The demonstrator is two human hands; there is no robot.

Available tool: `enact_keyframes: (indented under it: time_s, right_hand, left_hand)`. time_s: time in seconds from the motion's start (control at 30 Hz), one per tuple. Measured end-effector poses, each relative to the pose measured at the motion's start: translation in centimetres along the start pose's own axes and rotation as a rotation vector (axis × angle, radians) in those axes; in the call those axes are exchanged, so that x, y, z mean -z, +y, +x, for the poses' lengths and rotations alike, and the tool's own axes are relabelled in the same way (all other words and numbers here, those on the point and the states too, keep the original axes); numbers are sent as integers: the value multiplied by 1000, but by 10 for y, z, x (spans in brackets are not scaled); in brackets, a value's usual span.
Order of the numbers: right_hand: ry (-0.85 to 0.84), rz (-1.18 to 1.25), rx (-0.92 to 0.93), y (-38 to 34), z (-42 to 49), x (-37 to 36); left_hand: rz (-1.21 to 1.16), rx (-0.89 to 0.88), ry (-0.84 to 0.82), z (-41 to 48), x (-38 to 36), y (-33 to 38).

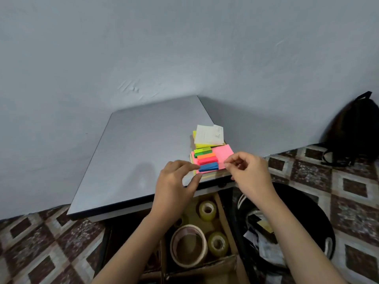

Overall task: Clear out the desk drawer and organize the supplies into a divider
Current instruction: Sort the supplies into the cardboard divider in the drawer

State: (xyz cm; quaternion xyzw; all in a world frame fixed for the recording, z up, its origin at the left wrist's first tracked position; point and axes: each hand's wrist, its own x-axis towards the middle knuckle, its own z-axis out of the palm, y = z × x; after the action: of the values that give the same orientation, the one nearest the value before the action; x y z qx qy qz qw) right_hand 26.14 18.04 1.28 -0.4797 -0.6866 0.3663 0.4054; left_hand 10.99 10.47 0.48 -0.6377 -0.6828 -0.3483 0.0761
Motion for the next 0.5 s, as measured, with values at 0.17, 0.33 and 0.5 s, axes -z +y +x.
enact_keyframes:
  time_s: [0.17,0.33,0.5]
  right_hand:
    - [34,9,-24,14,6,10]
    - [9,4,-36,17,9,10]
    - [-37,-20,-52,22,5,9]
  left_hand:
    - [1,84,-68,24,-19,1]
    - [29,-36,-78,22,-29,-9]
    - [95,-74,-64,28,-29,-10]
